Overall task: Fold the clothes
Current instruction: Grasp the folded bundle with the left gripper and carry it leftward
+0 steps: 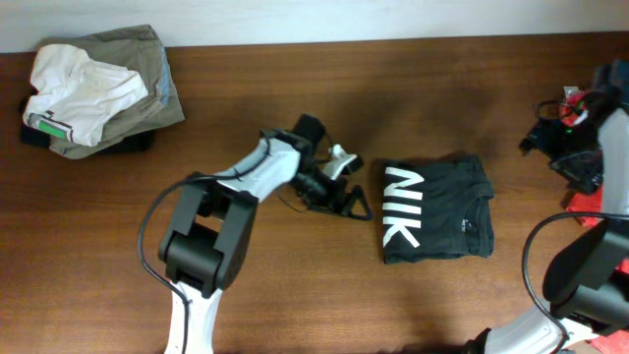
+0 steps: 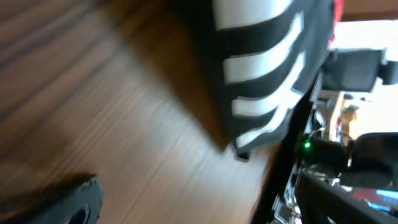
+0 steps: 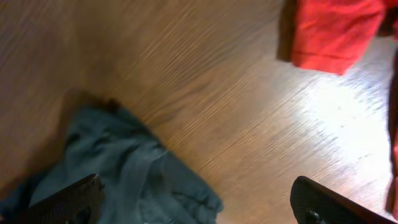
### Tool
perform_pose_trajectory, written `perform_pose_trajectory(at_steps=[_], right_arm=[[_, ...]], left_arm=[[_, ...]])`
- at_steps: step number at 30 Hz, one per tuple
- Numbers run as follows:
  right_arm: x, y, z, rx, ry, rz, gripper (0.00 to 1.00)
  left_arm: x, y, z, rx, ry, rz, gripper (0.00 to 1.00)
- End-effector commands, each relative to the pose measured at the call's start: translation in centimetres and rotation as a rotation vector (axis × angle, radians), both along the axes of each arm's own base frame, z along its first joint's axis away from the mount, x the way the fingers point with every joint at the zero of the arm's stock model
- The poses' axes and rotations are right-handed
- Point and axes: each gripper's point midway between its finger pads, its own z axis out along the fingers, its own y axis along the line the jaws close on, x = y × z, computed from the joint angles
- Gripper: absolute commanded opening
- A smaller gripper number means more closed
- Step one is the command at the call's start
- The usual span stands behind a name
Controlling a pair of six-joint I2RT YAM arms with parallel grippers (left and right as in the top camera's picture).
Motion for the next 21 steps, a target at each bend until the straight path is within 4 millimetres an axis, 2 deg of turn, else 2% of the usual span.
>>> perform_pose_trajectory(at_steps=[1, 3, 5, 9, 12, 13, 14, 15, 16, 17, 18, 20, 21], right_arm=[[0.1, -0.6, 1.2, -0.017, -0.035, -0.025, 0.99], [0.1, -0.6, 1.2, -0.017, -0.036, -0.024, 0.99], [0.1, -0.6, 1.2, -0.017, -0.036, -0.024, 0.99], [0.1, -0.6, 1.2, -0.017, -0.036, -0.024, 0.99], [0.1, -0.6, 1.2, -0.017, -0.036, -0.024, 0.99], [0.1, -0.6, 1.2, -0.017, -0.035, -0.024, 0.99], [0.1, -0.6, 1.2, -0.017, -0.036, -0.024, 0.99], [0.1, -0.6, 1.2, -0.017, -0.036, -0.024, 0.99], [0.1, -0.6, 1.2, -0.017, -0.036, -0.024, 0.99], [0.1, -0.6, 1.2, -0.017, -0.035, -0.024, 0.99], [0.1, -0.6, 1.2, -0.017, -0.035, -0.024, 0.99], [0.1, -0.6, 1.2, -0.016, -0.035, -0.024, 0.99], [0.1, -0.6, 1.2, -0.017, -0.035, -0.024, 0.99]], left_arm=[[-0.4, -2.8, -1.4, 0.021, 0.039, 0.077, 0.99], [0.6, -4.4, -2.4, 0.091, -0.019, 0.152, 0.99], [0.8, -6.5, -2.5, 0.103, -0.067, 0.192, 0.99], [1.4, -7.6, -4.1, 0.246, -0.156, 0.329, 0.99], [1.2, -8.8, -4.0, 0.232, -0.201, 0.324, 0.97], [1.3, -9.0, -4.0, 0.223, -0.208, 0.323, 0.89], [1.4, -9.2, -4.0, 0.217, -0.216, 0.324, 0.76], [1.8, -9.2, -4.3, 0.219, -0.233, 0.335, 0.51], [2.4, -8.9, -4.8, 0.240, -0.256, 0.355, 0.35], [2.9, -8.6, -5.2, 0.260, -0.276, 0.372, 0.24], [3.6, -8.0, -5.5, 0.284, -0.297, 0.396, 0.02], [5.2, -6.6, -5.7, 0.316, -0.333, 0.436, 0.01], [6.5, -5.2, -5.8, 0.336, -0.349, 0.453, 0.00]])
